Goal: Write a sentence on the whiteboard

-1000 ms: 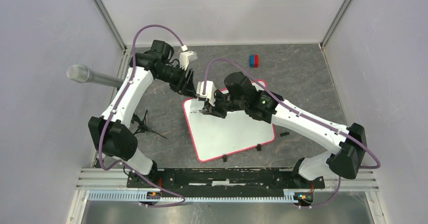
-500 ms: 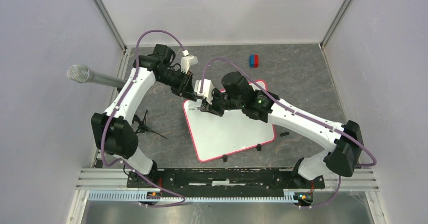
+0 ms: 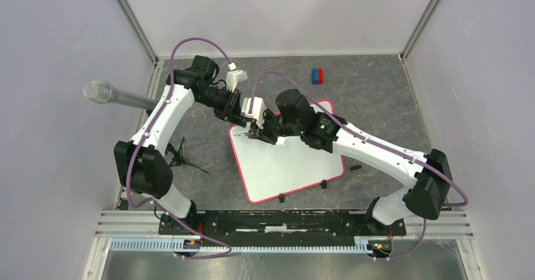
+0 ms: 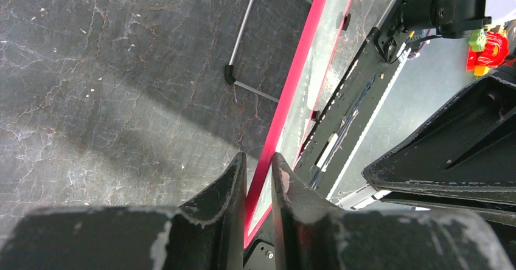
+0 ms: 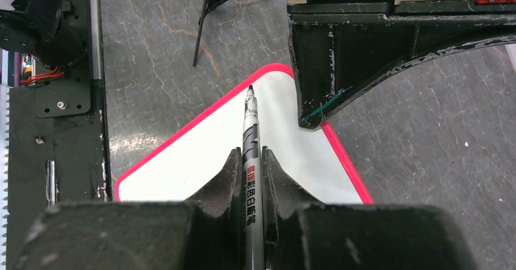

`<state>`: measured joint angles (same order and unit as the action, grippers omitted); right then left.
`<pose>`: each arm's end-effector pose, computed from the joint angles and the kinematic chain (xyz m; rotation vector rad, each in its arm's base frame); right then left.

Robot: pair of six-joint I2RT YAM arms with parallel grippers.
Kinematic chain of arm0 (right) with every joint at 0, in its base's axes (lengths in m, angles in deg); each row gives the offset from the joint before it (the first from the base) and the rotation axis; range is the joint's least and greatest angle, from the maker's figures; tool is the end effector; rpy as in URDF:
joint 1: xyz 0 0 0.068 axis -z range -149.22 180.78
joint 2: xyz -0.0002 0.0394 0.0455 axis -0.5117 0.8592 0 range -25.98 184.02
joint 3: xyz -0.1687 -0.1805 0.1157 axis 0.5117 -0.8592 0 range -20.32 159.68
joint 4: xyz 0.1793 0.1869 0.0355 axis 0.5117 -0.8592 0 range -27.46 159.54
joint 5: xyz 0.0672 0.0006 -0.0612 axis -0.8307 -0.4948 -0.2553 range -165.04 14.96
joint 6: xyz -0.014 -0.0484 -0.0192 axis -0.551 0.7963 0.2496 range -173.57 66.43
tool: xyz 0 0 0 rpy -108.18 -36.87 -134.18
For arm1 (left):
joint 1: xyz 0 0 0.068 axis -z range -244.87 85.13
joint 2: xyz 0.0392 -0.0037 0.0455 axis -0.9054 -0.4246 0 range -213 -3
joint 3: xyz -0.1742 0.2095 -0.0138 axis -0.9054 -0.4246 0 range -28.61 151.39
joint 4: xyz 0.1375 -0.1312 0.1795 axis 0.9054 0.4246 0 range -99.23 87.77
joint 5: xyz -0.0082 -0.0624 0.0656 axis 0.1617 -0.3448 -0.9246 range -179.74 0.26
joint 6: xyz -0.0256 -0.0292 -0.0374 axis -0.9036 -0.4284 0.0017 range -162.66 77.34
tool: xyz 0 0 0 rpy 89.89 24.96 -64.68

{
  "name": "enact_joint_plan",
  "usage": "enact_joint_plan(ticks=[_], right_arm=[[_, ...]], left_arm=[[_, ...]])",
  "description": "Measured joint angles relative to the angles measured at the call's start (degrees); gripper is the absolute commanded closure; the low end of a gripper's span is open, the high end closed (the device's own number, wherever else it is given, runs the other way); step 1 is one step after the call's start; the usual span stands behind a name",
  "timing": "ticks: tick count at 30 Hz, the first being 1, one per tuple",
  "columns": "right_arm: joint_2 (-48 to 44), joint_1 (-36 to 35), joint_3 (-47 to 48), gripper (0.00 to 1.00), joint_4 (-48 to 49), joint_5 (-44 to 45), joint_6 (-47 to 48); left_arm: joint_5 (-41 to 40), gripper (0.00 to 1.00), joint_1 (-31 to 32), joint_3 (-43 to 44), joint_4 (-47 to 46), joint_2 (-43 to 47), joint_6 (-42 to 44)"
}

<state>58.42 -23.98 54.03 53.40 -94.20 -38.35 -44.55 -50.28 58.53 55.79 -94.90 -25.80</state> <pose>0.1880 0.2866 0.3450 -1.3698 1.5764 0.7670 0.2956 -0.1031 0.3239 0.8846 2.4345 -1.0656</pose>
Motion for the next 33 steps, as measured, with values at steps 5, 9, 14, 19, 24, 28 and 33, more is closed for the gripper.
enact_joint_plan(ticks=[5,9,14,19,24,28,33], right_arm=[[0.8,0.0,0.0,1.0,0.3,0.5,-0.5],[1.1,0.0,0.0,1.0,0.5,1.3,-0.7],[1.6,0.0,0.0,1.0,1.4,1.7,-0.7],[2.0,0.0,0.0,1.0,1.5,2.2,-0.6],[2.4,0.0,0.0,1.0,1.8,2.8,-0.5],[3.2,0.2,0.0,1.0,1.9,2.9,-0.4],[3.2,1.0,0.0,1.0,1.8,2.6,-0.3]], left_arm=[[0.0,0.98,0.0,0.0,0.0,0.0,0.0],[0.0,0.98,0.0,0.0,0.0,0.0,0.0],[0.2,0.98,0.0,-0.1,0.0,0.0,0.0],[0.2,0.98,0.0,-0.1,0.0,0.0,0.0],[0.2,0.98,0.0,-0.1,0.0,0.0,0.0],[0.1,0.98,0.0,-0.1,0.0,0.0,0.0],[0.0,0.98,0.0,-0.1,0.0,0.0,0.0]])
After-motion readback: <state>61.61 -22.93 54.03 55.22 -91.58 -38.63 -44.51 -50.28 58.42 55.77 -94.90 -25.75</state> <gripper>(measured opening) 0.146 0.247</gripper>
